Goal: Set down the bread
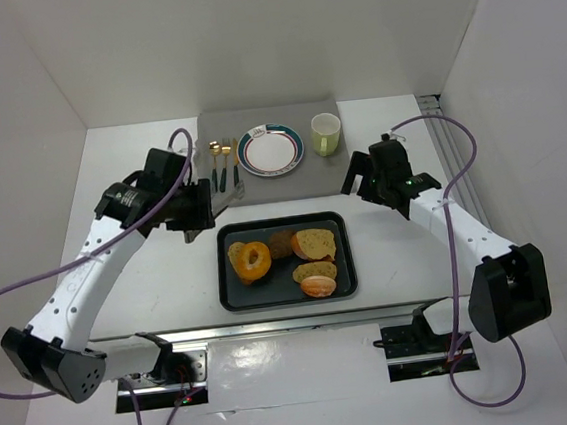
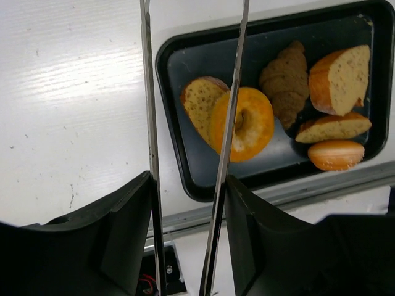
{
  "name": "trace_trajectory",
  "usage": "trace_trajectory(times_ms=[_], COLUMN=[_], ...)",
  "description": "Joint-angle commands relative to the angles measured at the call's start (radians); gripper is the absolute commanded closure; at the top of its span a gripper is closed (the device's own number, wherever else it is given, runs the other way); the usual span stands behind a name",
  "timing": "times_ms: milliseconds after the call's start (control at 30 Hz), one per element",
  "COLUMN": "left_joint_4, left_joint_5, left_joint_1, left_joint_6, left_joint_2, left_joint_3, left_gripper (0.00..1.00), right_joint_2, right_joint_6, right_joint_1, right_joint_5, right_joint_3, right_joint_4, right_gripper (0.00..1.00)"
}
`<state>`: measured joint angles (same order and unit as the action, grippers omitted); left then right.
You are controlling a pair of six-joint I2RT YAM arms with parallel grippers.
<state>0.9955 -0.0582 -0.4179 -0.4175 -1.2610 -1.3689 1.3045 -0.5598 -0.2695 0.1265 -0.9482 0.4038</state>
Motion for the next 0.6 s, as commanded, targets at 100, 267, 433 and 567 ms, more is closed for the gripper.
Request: trace_trajectory(times_ms=[100, 267, 433, 567], left_joint_4=[0.081, 0.115, 0.175, 0.196], left_joint_5=[0.093, 0.144, 0.132, 0.11], left_joint_1=[-0.047, -0.067, -0.104, -0.104], left_joint_6=[0.019, -0.006, -0.05, -0.07], left_joint_2=[0.084, 0.172, 0.224, 0.249], left_joint_3=[0.033, 0.132, 0.157, 0.168], left_gripper=[0.4, 0.44, 0.45, 0.45], right_joint_2=[-0.011, -0.011, -0.002, 0.016], right_joint_6=[0.005, 0.005, 0.005, 0.005], right_joint_1=[0.007, 0.007, -0.002, -0.011], right_joint_5=[0.004, 0.038, 0.038, 0.038], right_joint_3=[-0.026, -0.026, -0.035, -0.055], right_joint_4=[-0.002, 0.007, 0.007, 0.026], right_gripper=[0.01, 0.01, 0.01, 0.01])
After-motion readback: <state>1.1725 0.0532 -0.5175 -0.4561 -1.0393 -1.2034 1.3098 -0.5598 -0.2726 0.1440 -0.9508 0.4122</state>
